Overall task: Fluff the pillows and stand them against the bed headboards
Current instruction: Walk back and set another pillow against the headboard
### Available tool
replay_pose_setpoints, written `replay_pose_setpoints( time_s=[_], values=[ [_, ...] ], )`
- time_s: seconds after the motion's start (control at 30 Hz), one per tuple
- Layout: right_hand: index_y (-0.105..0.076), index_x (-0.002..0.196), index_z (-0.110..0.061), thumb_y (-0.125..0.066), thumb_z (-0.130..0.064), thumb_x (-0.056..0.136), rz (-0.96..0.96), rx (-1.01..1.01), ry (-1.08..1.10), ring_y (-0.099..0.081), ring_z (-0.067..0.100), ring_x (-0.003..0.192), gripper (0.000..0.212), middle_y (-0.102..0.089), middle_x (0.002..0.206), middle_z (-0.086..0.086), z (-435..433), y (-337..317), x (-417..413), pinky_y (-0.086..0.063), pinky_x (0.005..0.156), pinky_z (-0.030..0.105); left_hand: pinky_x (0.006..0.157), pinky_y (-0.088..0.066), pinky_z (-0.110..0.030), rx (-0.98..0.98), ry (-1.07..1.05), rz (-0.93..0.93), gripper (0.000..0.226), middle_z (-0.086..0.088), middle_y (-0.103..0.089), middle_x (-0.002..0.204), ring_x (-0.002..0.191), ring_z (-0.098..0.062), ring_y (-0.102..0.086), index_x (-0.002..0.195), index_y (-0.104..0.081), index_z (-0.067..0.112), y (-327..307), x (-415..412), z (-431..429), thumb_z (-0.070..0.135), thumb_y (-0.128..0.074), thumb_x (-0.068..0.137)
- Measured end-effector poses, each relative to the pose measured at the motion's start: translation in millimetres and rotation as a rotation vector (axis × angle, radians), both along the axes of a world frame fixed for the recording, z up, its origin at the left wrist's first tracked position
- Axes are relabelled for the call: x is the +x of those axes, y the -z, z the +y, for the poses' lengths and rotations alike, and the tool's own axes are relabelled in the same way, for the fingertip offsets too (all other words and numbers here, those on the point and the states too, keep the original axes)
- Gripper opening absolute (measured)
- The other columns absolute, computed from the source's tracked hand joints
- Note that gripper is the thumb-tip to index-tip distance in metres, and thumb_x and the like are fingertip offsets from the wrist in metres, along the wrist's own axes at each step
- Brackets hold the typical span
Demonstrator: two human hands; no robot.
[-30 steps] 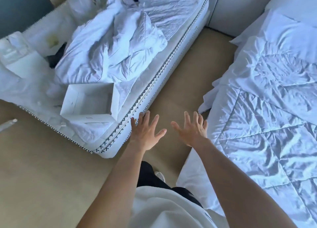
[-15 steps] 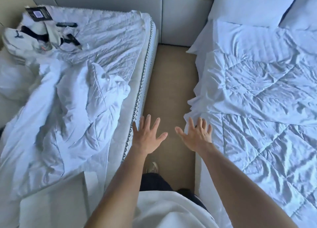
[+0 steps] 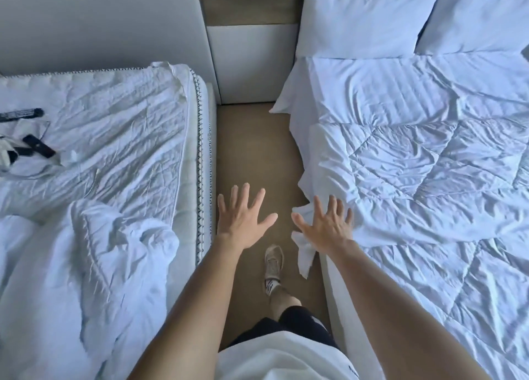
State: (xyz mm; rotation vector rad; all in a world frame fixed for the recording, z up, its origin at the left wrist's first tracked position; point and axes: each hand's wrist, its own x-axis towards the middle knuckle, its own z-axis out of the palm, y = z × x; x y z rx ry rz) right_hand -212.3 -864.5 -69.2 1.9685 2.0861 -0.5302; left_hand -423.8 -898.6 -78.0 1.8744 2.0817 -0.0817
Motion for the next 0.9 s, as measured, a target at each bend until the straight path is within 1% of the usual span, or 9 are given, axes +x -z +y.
replay_pose_setpoints(
  time_s=[0.1,0.23,0.43,0.57,0.67,0.77,0.9],
  values=[
    [-0.012,0.157,-0.025,-0.013,-0.083,0.084,0.002,0.003,0.020,-0.002,0.034,0.151,0.093,-0.007,0.163,0.016,72.0,3.6,-8.8,-0.001,0.119,0.057,0.119,-0.005,-0.063,-0.001,0.028,0.024,0.079,-0.010,-0.005,0.166,0.152,-0.034,-0.001,0.157,-0.013,0.034,-0.5,-6.0,75.4,0.076,-0.022,0.092],
    [-0.014,0.157,-0.024,-0.012,-0.083,0.083,0.014,0.014,0.062,-0.004,0.034,0.150,0.094,-0.009,0.163,0.016,171.4,1.5,-18.0,-0.002,0.119,0.058,0.118,-0.007,-0.063,-0.009,0.047,0.032,0.078,-0.009,-0.005,0.166,0.152,-0.033,-0.002,0.157,-0.013,0.033,-5.7,-13.7,173.0,0.075,-0.022,0.092],
    [-0.018,0.155,-0.025,-0.013,-0.083,0.083,0.014,0.030,0.107,-0.008,0.033,0.149,0.093,-0.015,0.160,0.016,287.6,0.6,-27.2,-0.004,0.120,0.057,0.118,-0.009,-0.064,-0.012,0.124,0.064,0.077,-0.011,-0.008,0.166,0.151,-0.035,-0.004,0.157,-0.015,0.032,-6.1,-26.6,295.1,0.075,-0.020,0.093],
    [-0.017,0.155,-0.027,-0.017,-0.081,0.086,0.015,-0.001,0.163,-0.006,0.033,0.150,0.088,-0.012,0.162,0.016,369.2,8.2,-34.1,-0.002,0.119,0.056,0.117,-0.008,-0.064,-0.047,0.186,0.064,0.079,-0.011,-0.005,0.166,0.152,-0.035,-0.003,0.157,-0.012,0.033,3.9,-36.4,387.4,0.076,-0.017,0.092],
    [-0.016,0.156,-0.026,-0.016,-0.082,0.085,0.020,-0.018,0.214,-0.004,0.034,0.151,0.090,-0.010,0.163,0.015,435.4,13.8,-39.9,0.000,0.120,0.057,0.117,-0.008,-0.064,-0.051,0.221,0.059,0.079,-0.011,-0.004,0.167,0.152,-0.035,-0.002,0.158,-0.011,0.033,7.4,-47.7,466.1,0.076,-0.016,0.092],
    [-0.017,0.155,-0.026,-0.017,-0.082,0.084,0.014,-0.002,0.265,-0.007,0.033,0.149,0.090,-0.012,0.162,0.015,502.6,17.6,-46.5,-0.003,0.120,0.057,0.118,-0.006,-0.064,-0.055,0.255,0.053,0.079,-0.011,-0.003,0.167,0.153,-0.035,-0.001,0.158,-0.010,0.034,7.1,-55.9,546.1,0.076,-0.016,0.092],
    [-0.019,0.154,-0.027,-0.022,-0.080,0.086,0.045,0.020,0.327,-0.009,0.031,0.149,0.086,-0.015,0.160,0.014,587.0,6.8,-55.4,-0.004,0.120,0.055,0.119,-0.006,-0.063,-0.066,0.285,0.009,0.079,-0.009,-0.001,0.168,0.153,-0.033,0.000,0.158,-0.007,0.034,-1.5,-58.3,654.0,0.077,-0.015,0.092]
  ],
)
